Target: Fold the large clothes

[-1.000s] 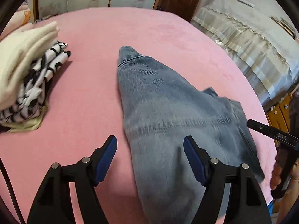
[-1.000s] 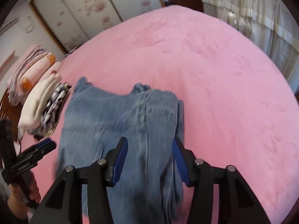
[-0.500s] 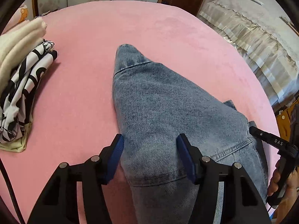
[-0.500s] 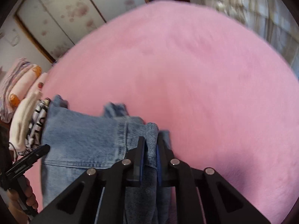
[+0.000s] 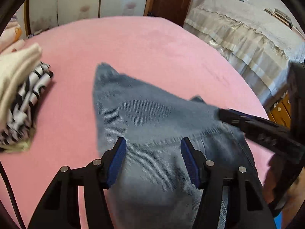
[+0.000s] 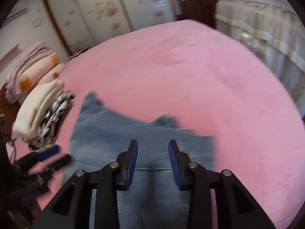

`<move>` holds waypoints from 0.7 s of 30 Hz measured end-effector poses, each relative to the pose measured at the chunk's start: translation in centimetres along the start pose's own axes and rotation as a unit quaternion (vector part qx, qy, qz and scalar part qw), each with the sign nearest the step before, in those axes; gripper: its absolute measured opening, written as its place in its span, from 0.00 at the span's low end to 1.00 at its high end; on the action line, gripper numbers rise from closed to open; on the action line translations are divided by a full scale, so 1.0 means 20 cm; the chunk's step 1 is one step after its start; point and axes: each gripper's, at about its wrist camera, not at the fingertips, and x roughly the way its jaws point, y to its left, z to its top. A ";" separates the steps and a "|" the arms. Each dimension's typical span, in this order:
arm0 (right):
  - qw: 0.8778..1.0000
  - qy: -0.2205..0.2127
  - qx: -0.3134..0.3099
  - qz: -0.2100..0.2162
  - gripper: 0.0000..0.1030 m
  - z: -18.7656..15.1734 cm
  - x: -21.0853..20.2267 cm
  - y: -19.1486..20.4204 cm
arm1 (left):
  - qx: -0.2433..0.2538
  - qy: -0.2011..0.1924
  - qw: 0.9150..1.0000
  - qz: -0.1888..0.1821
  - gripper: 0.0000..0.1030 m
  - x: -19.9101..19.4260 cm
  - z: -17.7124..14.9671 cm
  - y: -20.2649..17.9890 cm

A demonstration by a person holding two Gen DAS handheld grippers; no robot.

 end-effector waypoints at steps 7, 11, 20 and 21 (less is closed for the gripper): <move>0.997 0.035 -0.018 -0.062 0.23 -0.11 0.15 -0.12 | 0.016 -0.001 0.999 0.051 0.56 0.07 -0.09 0.06; 0.996 0.032 0.030 -0.076 0.07 -0.14 0.05 -0.39 | -0.035 0.017 0.999 0.018 0.59 0.08 -0.10 0.20; 0.998 0.013 0.041 -0.050 0.12 -0.27 -0.26 -0.34 | -0.055 -0.008 0.998 0.016 0.59 -0.14 -0.18 0.16; 0.998 0.006 0.039 -0.039 0.12 -0.30 -0.30 -0.30 | -0.048 -0.017 0.999 0.015 0.59 -0.20 -0.21 0.13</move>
